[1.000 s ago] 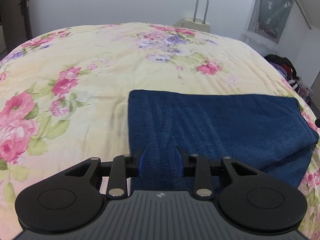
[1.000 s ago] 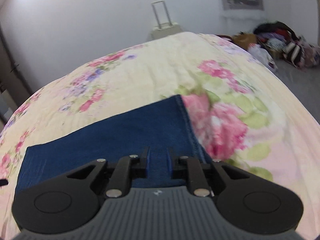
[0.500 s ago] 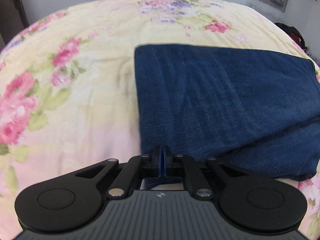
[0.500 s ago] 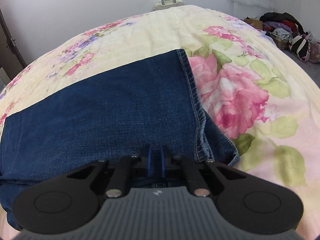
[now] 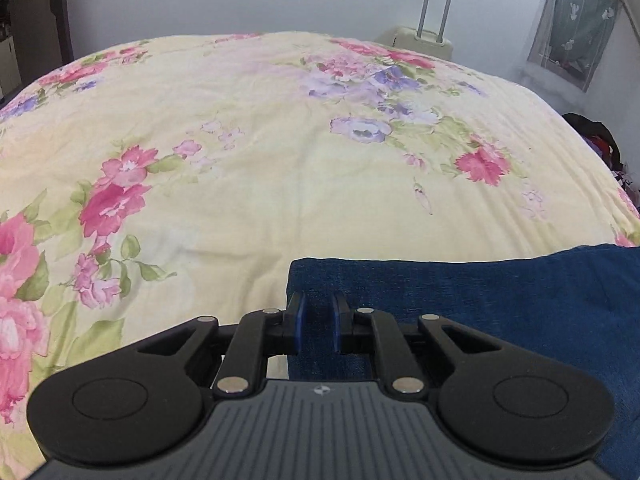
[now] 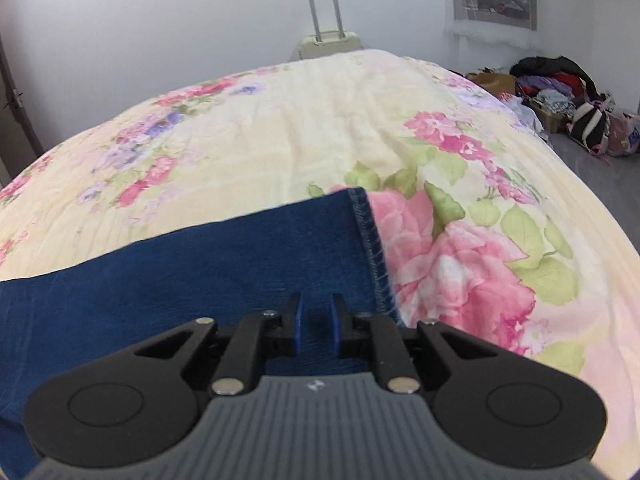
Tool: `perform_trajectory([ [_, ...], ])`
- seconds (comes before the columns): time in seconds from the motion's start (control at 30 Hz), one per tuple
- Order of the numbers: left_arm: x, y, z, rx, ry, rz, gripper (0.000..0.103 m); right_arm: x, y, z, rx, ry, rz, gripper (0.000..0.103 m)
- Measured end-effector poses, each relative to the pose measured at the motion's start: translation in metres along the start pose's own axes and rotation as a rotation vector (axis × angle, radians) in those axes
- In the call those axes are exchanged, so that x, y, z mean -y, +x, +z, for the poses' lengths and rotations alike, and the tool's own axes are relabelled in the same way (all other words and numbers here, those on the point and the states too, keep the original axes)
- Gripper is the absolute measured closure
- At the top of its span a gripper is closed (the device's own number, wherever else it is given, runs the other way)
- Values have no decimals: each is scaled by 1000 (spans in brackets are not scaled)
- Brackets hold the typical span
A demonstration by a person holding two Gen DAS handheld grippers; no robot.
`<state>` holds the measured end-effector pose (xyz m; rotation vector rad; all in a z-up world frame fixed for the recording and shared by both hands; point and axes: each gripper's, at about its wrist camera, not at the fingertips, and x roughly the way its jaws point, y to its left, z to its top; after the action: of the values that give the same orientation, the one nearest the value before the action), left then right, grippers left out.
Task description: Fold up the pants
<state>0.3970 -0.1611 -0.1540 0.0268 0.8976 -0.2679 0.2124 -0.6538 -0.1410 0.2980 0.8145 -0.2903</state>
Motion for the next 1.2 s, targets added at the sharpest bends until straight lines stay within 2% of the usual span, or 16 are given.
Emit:
perform_trajectory([
  [0.07,-6,17,-3,-26,-16,8,86,6,14,-3,-33,0,-14,94],
  [0.17,-11,35,-11,-65,-25,11,86,17,29,-15,-48,29,12,98],
  [0.23,-9,35,-11,-64,-17,20,86,23,33,-20,-44,45,30,99],
  [0.37,6,16,-6,-40,48,88,86,25,31,-17,-59,57,27,99],
  [0.43,15,-2,-6,-10,72,65,86,23,20,-13,-59,68,13,87],
  [0.5,26,-20,-9,11,85,30,86,26,-2,-13,-26,113,39,56],
  [0.63,60,-42,-19,15,129,-29,86,50,-49,-33,18,318,150,46],
  [0.7,79,-47,-26,8,149,-52,86,68,-65,-53,20,473,211,34],
  [0.73,89,-49,-30,4,158,-64,86,77,-68,-64,8,557,242,32],
  [0.83,112,-52,-42,-18,174,-100,86,94,-60,-95,-41,731,299,32],
  [0.93,130,-51,-51,-43,201,-122,86,102,-47,-113,-41,821,340,33],
  [1.03,141,-46,-54,-55,208,-133,86,106,-29,-112,-21,873,378,33],
  [1.1,145,-43,-53,-61,201,-144,86,106,-15,-108,-17,872,371,34],
  [1.2,151,-39,-52,-50,212,-161,86,105,3,-107,-9,883,371,41],
])
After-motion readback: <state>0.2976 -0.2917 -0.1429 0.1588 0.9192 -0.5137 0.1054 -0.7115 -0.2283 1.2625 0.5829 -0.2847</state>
